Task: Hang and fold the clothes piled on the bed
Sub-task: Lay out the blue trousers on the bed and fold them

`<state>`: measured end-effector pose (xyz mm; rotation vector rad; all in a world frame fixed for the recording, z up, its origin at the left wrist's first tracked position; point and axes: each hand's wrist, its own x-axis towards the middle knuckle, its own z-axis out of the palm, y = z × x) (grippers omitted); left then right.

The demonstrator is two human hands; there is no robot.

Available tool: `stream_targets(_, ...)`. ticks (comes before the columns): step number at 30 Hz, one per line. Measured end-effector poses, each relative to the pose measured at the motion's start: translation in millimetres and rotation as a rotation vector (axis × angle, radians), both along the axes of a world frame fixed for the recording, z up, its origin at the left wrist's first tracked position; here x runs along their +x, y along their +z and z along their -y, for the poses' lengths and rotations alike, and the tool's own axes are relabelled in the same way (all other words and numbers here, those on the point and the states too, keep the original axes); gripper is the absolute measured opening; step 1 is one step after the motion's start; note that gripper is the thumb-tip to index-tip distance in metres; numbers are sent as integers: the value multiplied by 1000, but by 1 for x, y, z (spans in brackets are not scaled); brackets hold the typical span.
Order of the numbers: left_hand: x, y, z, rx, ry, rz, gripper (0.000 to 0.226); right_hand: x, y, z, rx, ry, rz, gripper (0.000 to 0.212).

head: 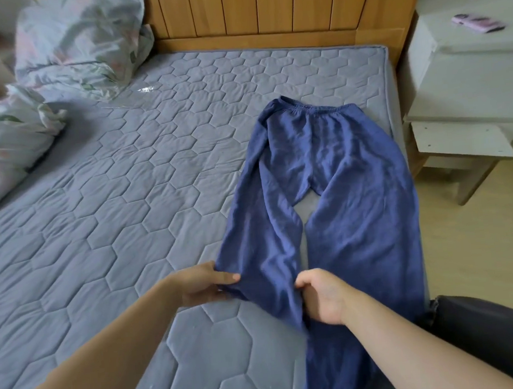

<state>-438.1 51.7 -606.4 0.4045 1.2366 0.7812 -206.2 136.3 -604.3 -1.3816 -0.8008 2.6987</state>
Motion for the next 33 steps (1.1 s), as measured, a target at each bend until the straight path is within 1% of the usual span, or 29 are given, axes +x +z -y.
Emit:
stream_targets(1,1,5,3,54,31,53,88,2,4,0,-18,-39,-42,50)
stream_targets(2,0,7,5,87,82,96,82,4,11,1,-50,-83,-90,53)
stream_targets(4,-6,10,11,97,143,129,70,6,15,4,-131,-70,-184,36)
stream_targets(5,-8,11,15,69,99,108,69,5,9,5,-131,-17,-176,33)
stream_targets(6,-10,11,19,24,8,63,73,5,1,7,-106,98,-130,33)
stream_targets(8,-14,7,31,-97,-205,-46,81,9,-11,13,-25,353,30,29)
stream_targets(9,-14,6,37,-138,-281,-90,81,10,-18,14,3,424,75,29)
stream_targets(10,-15,4,41,-155,-329,-125,80,11,-22,15,27,430,107,27)
stream_targets(11,-15,3,45,-161,-352,-148,79,10,-25,15,55,375,125,23)
stream_targets(13,-14,1,51,-165,-358,-164,81,4,-30,18,94,220,137,17)
stream_targets(15,-14,-1,57,-167,-324,-143,82,-1,-32,19,127,84,137,17)
stream_targets(16,-14,-2,58,-160,-322,-122,77,-3,-30,20,125,80,125,17)
stream_targets(18,-16,-4,60,-201,-385,-144,53,-6,-26,24,85,224,149,15)
stream_targets(19,-17,-5,61,-233,-458,-188,42,-5,-24,26,85,342,193,14)
stream_targets(20,-19,-4,60,-277,-548,-258,36,-5,-23,27,104,448,235,13)
stream_targets(21,-21,-2,56,-326,-636,-349,31,-5,-24,26,146,519,281,11)
stream_targets(22,-22,2,51,-360,-687,-429,26,-6,-25,26,189,522,314,10)
stream_targets(23,-23,8,44,-371,-670,-498,25,-8,-27,24,213,438,325,13)
stream_targets(24,-22,12,37,-353,-587,-540,27,-10,-29,22,201,282,306,16)
stream_targets(26,-20,9,20,-280,-268,-521,33,-14,-33,13,188,-43,248,14)
stream_targets(27,-16,6,13,-251,-120,-524,36,-16,-35,10,193,-139,240,12)
stream_targets(28,-12,1,7,-234,-27,-564,40,-18,-35,9,191,-191,234,11)
stream_targets(29,-9,-3,1,-245,-24,-672,42,-19,-36,7,190,-208,238,11)
stream_targets(30,-6,-7,-3,-258,-96,-811,43,-20,-35,6,199,-191,255,11)
stream_targets(31,-4,-8,-7,-278,-239,-991,40,-20,-34,6,233,-140,301,13)
stream_targets(32,1,-5,-12,-279,-389,-1210,37,-19,-33,6,297,-68,358,14)
stream_targets(33,5,-2,-17,-279,-501,-1427,36,-18,-30,4,409,4,435,15)
